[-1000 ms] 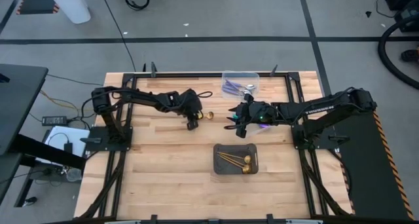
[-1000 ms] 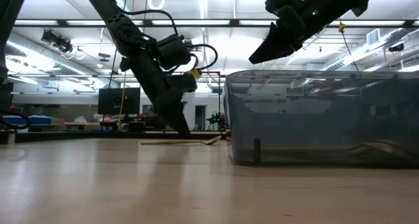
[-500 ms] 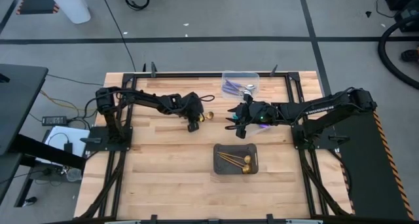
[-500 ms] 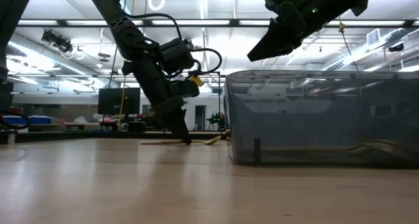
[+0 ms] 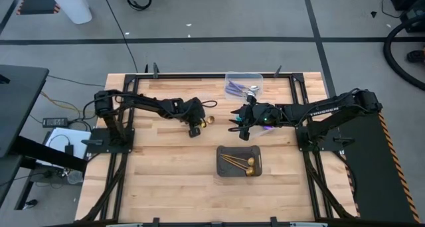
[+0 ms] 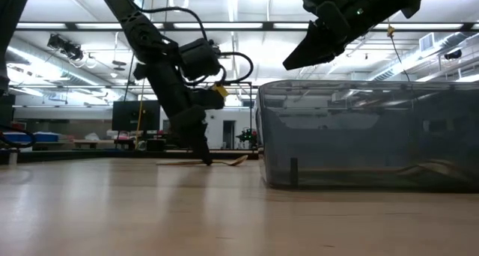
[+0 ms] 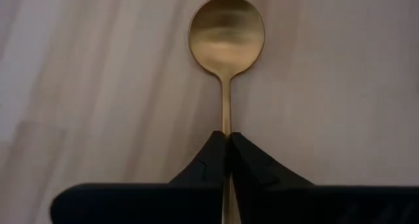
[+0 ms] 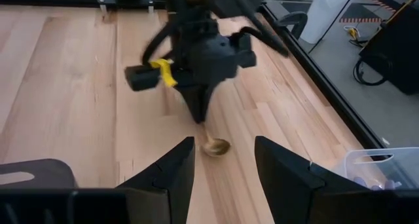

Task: Sort silverware by color (type)
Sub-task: Put the gold spoon into the black bin

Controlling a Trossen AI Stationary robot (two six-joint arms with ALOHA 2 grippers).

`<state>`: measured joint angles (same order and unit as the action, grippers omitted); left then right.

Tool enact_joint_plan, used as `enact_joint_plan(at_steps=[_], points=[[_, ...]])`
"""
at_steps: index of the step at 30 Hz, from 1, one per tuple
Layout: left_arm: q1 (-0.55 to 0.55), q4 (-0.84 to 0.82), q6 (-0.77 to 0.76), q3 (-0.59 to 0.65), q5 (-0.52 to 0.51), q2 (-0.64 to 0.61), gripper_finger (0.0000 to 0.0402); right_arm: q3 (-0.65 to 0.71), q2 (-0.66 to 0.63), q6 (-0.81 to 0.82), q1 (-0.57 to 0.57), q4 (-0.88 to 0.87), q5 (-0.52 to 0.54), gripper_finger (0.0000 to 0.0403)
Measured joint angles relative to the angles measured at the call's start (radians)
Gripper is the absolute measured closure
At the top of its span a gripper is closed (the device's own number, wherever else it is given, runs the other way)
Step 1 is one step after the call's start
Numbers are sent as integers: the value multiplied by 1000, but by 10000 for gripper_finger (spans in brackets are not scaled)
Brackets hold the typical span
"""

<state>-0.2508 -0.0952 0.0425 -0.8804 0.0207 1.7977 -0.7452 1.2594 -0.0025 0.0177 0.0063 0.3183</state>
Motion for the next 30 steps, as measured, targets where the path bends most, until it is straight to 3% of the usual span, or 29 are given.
enact_joint_plan(at_steps=[19,30], points=[[61,-17,-35,-1,-63,-151,383,0,0,26,1,-8,-27,234],[95,-17,-41,-43,-61,-164,383,-1,-37,34,1,-49,-26,234]])
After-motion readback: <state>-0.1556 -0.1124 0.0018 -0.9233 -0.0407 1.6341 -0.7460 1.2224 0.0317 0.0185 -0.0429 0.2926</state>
